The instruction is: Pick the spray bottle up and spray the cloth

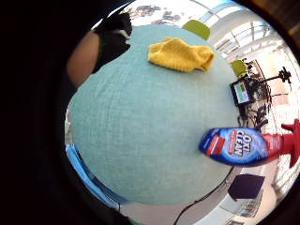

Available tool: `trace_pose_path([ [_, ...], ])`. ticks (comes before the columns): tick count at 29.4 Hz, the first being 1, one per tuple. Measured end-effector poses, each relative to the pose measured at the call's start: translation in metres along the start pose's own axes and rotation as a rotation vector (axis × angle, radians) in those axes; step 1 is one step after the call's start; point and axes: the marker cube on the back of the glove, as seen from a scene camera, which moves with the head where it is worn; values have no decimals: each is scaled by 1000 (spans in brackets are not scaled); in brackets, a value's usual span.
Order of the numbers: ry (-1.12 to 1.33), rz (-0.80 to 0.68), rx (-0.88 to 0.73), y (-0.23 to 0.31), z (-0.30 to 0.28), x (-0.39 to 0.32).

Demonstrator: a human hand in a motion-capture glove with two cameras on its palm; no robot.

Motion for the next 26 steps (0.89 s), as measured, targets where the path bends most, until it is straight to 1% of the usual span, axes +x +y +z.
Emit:
trace_pose_path([
  [8,-114,138,145,58,-25,28],
  [16,-416,317,352,109,-32,62],
  [20,-547,408,465,124,-35,77],
  [24,-644,512,594,126,-37,103],
  [26,-689,550,620,125,-35,113],
])
